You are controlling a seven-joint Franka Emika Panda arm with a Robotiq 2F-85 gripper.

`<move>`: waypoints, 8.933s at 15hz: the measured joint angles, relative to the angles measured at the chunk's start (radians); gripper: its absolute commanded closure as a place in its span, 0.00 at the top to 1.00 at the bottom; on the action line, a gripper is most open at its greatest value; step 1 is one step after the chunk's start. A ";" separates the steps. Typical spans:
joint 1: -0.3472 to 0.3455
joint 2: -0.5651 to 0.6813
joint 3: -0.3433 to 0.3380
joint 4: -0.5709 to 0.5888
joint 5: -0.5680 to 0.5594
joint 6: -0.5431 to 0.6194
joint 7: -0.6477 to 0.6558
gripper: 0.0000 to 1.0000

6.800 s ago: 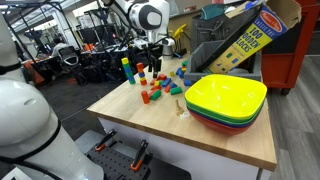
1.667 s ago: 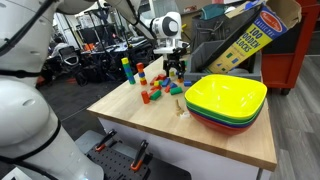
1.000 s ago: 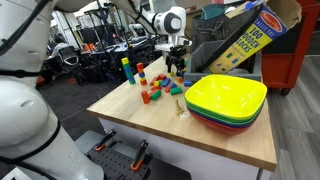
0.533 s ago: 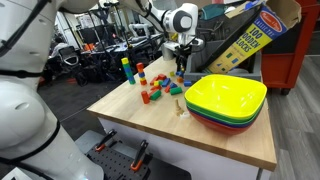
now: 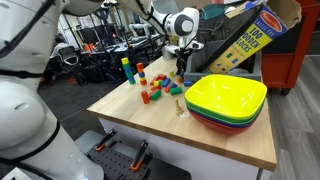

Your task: Put one orange block on top of the stack on the right.

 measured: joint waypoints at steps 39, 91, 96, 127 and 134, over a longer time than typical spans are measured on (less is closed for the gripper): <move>0.039 0.056 0.000 0.099 -0.105 -0.082 -0.004 1.00; 0.097 -0.276 0.039 -0.186 -0.080 -0.098 -0.080 0.07; 0.129 -0.354 0.038 -0.269 -0.134 -0.098 -0.052 0.07; 0.235 -0.483 0.149 -0.231 -0.227 -0.243 -0.047 0.07; 0.265 -0.457 0.173 -0.179 -0.228 -0.249 -0.047 0.07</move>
